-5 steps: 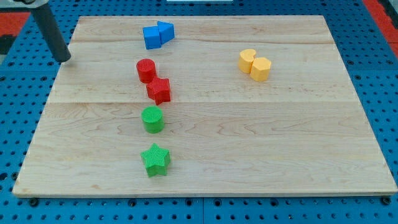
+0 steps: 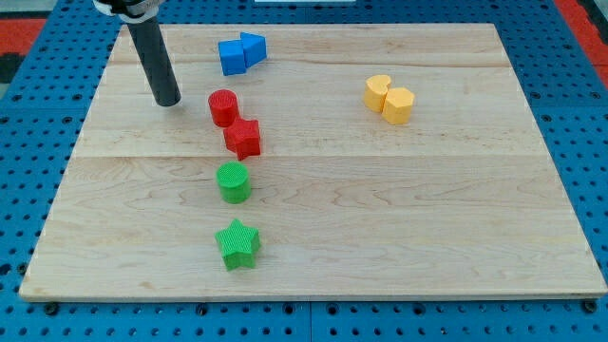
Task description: Move the red circle to the top right of the red star
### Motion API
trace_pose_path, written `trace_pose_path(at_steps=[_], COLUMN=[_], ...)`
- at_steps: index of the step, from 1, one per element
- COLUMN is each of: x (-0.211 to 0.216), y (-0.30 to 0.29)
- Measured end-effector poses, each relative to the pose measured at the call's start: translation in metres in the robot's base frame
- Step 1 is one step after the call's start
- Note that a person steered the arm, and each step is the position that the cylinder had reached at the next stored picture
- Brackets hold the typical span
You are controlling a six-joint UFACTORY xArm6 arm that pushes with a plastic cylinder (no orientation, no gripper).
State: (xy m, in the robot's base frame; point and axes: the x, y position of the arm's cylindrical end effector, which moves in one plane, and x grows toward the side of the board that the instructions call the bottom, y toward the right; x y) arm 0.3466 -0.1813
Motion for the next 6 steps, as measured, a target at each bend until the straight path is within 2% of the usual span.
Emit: trace_pose_path(at_steps=[1, 2, 3, 4, 5, 6], x=[-0.007, 0.002, 0.020, 0.006, -0.004, -0.027], y=[-0.037, -0.044, 0.033, 0.090, 0.099, 0.062])
